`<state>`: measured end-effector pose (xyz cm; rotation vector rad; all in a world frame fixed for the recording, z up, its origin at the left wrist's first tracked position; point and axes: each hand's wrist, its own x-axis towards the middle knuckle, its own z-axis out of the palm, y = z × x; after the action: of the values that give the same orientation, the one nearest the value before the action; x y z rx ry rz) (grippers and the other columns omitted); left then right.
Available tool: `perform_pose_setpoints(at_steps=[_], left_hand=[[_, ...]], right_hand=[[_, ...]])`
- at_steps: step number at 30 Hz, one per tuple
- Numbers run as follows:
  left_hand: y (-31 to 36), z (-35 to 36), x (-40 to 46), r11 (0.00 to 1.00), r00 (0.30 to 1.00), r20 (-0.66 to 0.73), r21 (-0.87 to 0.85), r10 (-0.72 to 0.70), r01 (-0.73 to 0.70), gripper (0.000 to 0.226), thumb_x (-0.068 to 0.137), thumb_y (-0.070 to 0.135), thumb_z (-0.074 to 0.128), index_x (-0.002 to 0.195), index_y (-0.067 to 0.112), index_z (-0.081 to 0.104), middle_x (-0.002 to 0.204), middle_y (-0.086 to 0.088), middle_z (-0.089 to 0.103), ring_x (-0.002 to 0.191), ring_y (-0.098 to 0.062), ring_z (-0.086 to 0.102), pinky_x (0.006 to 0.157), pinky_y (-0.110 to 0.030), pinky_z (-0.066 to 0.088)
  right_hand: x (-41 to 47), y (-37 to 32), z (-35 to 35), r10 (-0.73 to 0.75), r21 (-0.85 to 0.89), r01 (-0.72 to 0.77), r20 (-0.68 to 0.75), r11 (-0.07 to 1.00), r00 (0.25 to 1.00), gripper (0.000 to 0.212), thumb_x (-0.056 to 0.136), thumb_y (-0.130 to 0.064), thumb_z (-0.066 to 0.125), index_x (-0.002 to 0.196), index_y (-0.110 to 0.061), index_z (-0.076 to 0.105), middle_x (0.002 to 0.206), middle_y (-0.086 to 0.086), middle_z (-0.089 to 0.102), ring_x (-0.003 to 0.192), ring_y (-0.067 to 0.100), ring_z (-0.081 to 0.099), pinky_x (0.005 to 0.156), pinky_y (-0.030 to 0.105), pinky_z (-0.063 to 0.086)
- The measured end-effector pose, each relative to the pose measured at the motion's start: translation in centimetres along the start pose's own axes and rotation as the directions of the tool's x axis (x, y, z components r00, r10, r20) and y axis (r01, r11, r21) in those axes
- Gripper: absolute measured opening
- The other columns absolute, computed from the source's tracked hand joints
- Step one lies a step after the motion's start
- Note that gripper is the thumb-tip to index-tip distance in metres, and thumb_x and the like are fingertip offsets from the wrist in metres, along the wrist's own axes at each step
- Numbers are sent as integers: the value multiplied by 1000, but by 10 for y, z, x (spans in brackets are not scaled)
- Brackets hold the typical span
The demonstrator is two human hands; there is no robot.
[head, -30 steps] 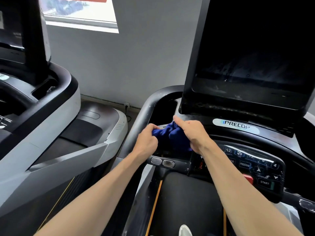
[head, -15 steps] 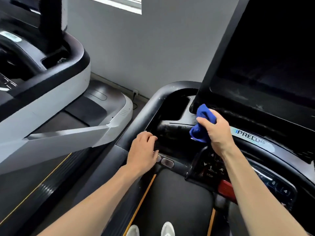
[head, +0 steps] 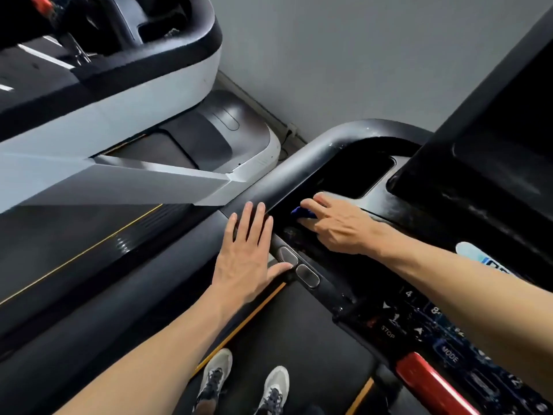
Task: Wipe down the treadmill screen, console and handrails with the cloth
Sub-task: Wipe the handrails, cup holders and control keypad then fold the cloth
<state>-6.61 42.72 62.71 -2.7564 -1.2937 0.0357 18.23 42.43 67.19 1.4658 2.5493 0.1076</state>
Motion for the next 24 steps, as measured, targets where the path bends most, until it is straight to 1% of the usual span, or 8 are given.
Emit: perform_pose_setpoints(at_steps=[2,4,8,12,16,17,21,24], left_hand=[[2,1,0,999,1000,4,31,-8,8,99,92,84,16,160,13,22,168,-20,-9,155,-38,-14,123,-58,3],[3,2,-1,999,1000,-2,49,-13,13,97,92,83,14,159,14,28,167,-21,-11,154,-39,-14,123,-58,3],[5,7,1,998,1000,-17,59,-13,14,96,92,83,16,156,14,36,167,-23,-11,154,-41,-13,123,-59,5],[5,11,2,999,1000,-22,41,-19,19,96,90,83,20,155,13,37,167,-22,-12,154,-41,-13,123,-59,4],[4,10,2,999,1000,-14,29,-21,22,96,90,82,20,156,13,35,167,-22,-12,154,-40,-15,123,-59,3],[4,10,1,999,1000,-21,32,-22,23,96,91,82,20,156,13,34,167,-22,-12,154,-40,-15,123,-59,3],[4,12,1,999,999,-29,35,-18,19,96,92,82,18,157,14,33,167,-22,-15,154,-40,-17,123,-59,3],[4,11,1,999,999,-39,27,-27,28,96,91,83,21,157,14,34,167,-21,-16,154,-39,-17,124,-58,1]], right_hand=[[-8,8,5,-27,9,27,12,1000,1000,46,95,-43,42,126,-18,65,126,7,51,101,27,48,91,40,46],[-17,19,3,-83,-5,83,3,997,997,44,100,-48,41,121,-19,67,124,5,52,100,25,50,92,38,46],[-30,34,2,-204,-23,203,-27,979,979,27,100,-29,50,120,-21,66,125,2,56,97,27,50,79,40,50],[-3,16,18,-208,-135,204,-15,970,978,28,101,-23,45,123,-20,64,124,2,53,97,27,46,74,39,44],[27,-17,35,-266,-203,292,147,935,953,18,87,-24,56,87,-21,74,121,1,50,97,25,42,75,37,36],[24,-15,36,-260,-204,288,152,936,954,20,87,-24,54,89,-22,73,121,1,50,98,25,42,76,37,36],[6,11,18,-225,-191,238,85,952,970,40,95,-24,30,120,-26,61,118,1,51,97,25,44,78,40,40],[12,5,18,-179,-242,197,94,950,979,44,93,-25,27,120,-28,61,121,1,49,98,24,43,78,39,38]])
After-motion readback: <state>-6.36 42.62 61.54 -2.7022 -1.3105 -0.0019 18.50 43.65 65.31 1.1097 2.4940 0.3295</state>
